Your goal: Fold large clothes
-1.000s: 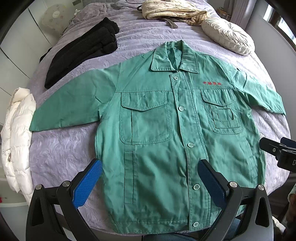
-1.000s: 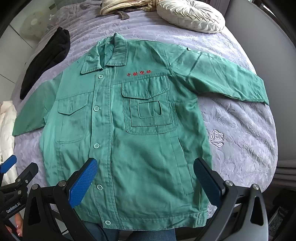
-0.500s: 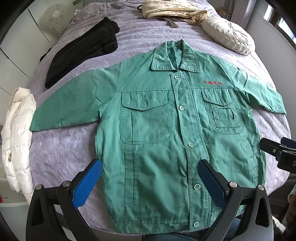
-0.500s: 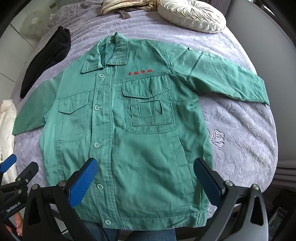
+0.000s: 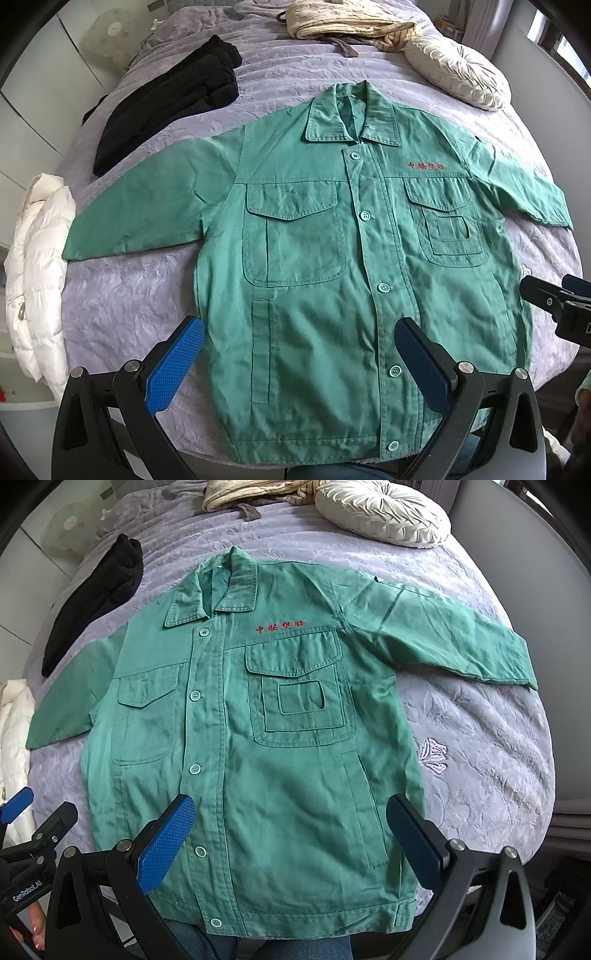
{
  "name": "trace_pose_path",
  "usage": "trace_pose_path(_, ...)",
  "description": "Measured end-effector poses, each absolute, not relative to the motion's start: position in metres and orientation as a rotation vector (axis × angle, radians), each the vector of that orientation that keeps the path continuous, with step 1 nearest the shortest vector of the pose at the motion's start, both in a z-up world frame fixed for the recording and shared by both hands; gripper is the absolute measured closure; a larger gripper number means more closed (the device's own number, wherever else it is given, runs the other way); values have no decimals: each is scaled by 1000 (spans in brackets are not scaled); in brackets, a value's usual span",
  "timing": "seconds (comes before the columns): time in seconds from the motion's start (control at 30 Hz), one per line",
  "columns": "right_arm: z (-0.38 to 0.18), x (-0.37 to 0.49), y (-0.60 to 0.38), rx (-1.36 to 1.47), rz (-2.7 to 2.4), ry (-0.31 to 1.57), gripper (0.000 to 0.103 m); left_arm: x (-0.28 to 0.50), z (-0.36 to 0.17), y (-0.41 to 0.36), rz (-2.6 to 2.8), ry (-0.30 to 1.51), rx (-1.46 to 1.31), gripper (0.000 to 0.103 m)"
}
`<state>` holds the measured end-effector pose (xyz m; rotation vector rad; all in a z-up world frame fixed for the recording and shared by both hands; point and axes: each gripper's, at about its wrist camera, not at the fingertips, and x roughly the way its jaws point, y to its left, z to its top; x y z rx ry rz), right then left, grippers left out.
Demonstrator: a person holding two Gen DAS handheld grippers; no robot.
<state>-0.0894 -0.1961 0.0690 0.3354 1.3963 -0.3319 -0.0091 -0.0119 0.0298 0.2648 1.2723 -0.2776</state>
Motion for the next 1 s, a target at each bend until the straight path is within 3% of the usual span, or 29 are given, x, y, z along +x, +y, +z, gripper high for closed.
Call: trace_pose_path(1.0,68,-95,-194,331,-345,1410,0,-11,30,-10,-272,1282,252,0)
